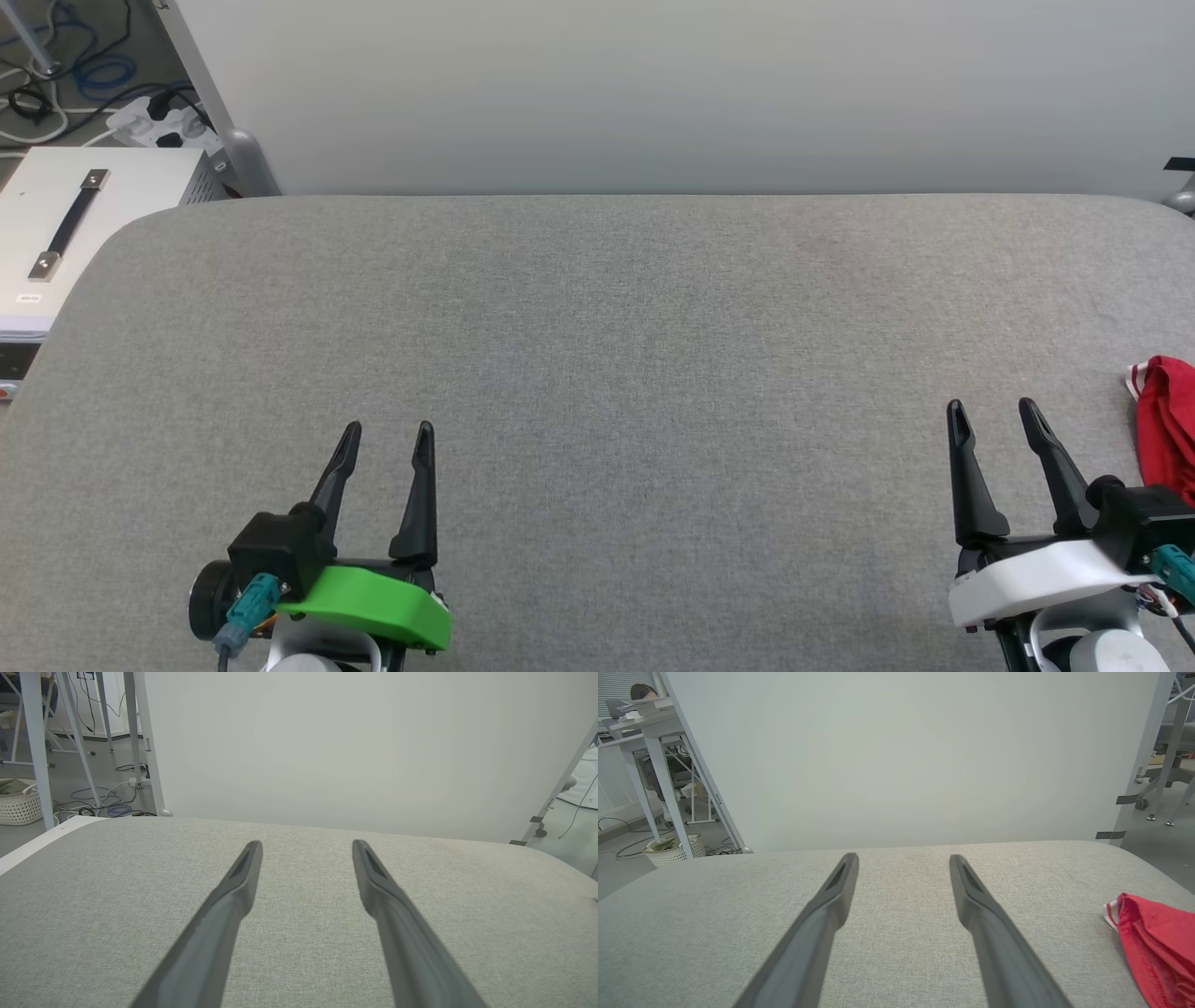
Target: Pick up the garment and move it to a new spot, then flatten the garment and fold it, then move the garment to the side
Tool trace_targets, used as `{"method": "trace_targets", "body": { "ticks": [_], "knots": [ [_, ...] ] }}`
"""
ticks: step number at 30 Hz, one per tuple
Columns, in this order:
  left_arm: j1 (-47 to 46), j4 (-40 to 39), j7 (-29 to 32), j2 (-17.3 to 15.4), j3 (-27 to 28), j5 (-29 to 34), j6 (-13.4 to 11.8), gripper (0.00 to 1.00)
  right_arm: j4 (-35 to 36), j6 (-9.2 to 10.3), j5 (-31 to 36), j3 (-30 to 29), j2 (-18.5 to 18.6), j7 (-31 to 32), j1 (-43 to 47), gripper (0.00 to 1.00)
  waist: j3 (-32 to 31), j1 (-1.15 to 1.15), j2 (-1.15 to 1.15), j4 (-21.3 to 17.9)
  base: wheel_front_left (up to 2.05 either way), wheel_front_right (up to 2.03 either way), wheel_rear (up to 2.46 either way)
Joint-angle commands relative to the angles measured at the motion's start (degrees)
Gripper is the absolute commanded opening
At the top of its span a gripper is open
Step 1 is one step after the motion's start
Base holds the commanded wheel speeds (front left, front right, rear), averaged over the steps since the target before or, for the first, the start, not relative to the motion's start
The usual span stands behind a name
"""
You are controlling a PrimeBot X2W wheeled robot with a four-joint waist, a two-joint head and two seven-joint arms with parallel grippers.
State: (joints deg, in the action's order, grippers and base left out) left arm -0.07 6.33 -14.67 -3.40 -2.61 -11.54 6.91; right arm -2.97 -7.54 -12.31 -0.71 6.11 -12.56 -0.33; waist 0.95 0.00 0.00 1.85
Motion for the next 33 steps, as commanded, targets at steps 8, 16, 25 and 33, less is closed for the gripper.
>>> {"method": "trace_targets", "body": {
  "ticks": [8, 16, 25, 33],
  "knots": [
    [0.5, 0.2, -0.3, 0.5, 0.3, 0.8, 0.5, 1.0, -0.8, 0.05, -0.1, 0.4, 0.1, -0.8, 0.1, 1.0, 0.0, 0.0, 0.0, -0.2, 0.0, 0.0, 0.0],
    [0.3, 0.3, -0.3, 0.5, 0.2, 0.7, 0.6, 1.0, -1.3, 0.05, -0.8, 0.6, 0.0, -0.8, -0.3, 1.0, 0.1, 0.0, 0.0, -0.4, 0.0, 0.0, 0.0],
    [0.0, 0.1, 0.1, 0.2, -0.6, 0.2, 0.4, 0.0, -1.8, 0.0, -0.6, 0.8, 0.0, -0.5, -0.1, 0.0, 0.3, 0.0, 0.0, -0.6, 0.0, 0.0, 0.0],
    [0.0, -0.3, 0.9, 0.2, -0.5, 0.9, 0.0, 0.0, -1.5, 0.0, 0.2, 0.8, -0.2, 0.2, 0.0, 0.0, 0.2, 0.0, 0.0, -0.7, 0.0, 0.0, 0.0]
  ]
}}
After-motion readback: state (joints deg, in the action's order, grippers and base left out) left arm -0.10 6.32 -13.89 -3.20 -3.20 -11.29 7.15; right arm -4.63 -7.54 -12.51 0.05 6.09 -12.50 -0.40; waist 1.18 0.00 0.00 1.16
